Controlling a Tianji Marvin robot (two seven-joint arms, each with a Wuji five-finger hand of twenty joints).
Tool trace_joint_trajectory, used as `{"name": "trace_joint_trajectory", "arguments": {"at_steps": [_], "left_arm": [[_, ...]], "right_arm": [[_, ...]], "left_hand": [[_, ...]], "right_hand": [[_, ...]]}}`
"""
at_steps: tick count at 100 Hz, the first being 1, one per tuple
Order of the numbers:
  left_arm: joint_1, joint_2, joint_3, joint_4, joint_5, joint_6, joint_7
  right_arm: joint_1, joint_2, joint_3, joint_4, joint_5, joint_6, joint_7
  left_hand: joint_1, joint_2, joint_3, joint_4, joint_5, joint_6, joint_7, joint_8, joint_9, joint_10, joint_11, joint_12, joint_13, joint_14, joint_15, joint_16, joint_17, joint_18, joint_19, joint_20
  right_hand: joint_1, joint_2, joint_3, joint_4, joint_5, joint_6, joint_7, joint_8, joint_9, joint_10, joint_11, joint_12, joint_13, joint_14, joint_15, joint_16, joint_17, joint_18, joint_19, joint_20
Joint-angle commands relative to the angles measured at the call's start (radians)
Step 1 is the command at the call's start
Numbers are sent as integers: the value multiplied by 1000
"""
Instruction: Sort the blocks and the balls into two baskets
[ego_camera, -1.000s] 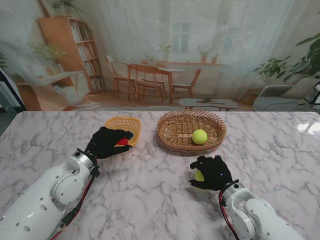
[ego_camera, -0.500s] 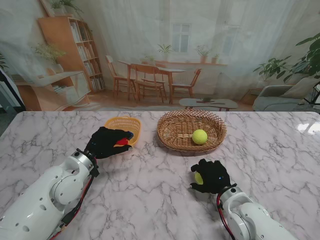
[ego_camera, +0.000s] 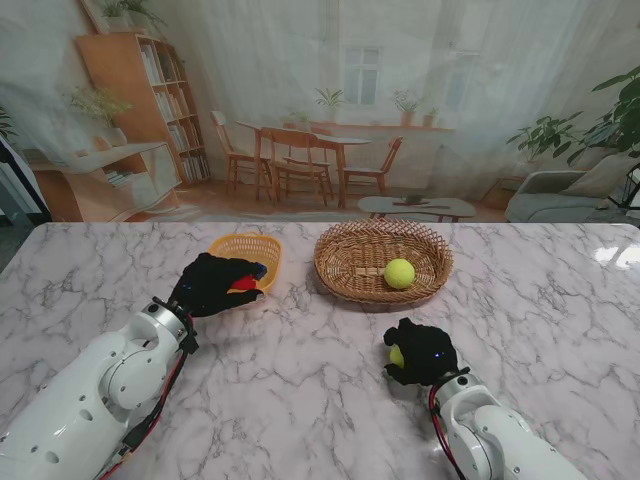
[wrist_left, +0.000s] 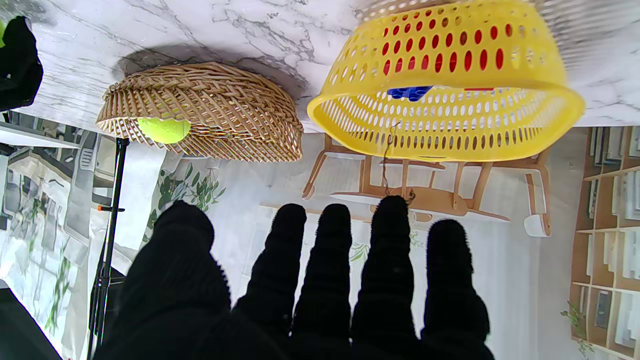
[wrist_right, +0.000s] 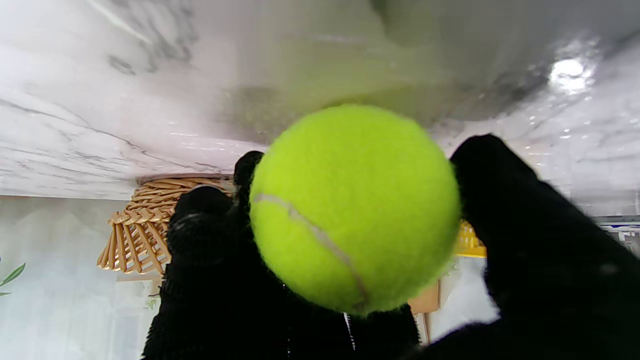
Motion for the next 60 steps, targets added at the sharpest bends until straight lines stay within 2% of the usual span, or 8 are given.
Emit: {"name": "trace_joint_trajectory", "arguments": {"at_steps": [1,5,23,60], "left_arm": [[-1,0,2,4,1,0,-12],[-2,0,3,4,1,0,-13],[-2,0,4,5,1,0,-13],[-4,-1,4,8,-1,-1,-10]], "right_arm": [[2,-5,-4,3,1,6,4],[3,-5,-5,4,3,7,3],[-5,-5,14,-18,-3,-10,2],[-28,-1,87,-92,-39,-73,15]], "left_hand": [[3,39,-12,-11,-2,5,-5,-8,-2,3,-4,7,-12,7,2,1,-15,15,-7,13],[5,38,-11,-11,-1,6,-5,-8,-2,4,-4,7,-11,8,2,1,-14,15,-7,12],[4,39,-12,-11,-2,5,-5,-8,-2,2,-3,7,-12,7,2,1,-14,16,-6,13],[5,38,-11,-11,3,4,-3,-7,-2,2,-3,7,-11,8,2,1,-15,18,-6,12]], "right_hand": [[177,2,115,-16,0,4,53,-45,22,-2,39,13,80,-91,121,27,43,-79,40,-19],[200,0,119,-28,-4,0,91,-80,28,-2,41,13,87,-93,123,27,53,-81,40,-22],[255,-2,119,-51,-3,-10,144,-107,53,-1,41,19,107,-95,133,31,79,-92,43,-23],[269,-3,117,-56,-2,-22,182,-123,65,-4,36,25,115,-96,132,30,86,-92,43,-23]]}}
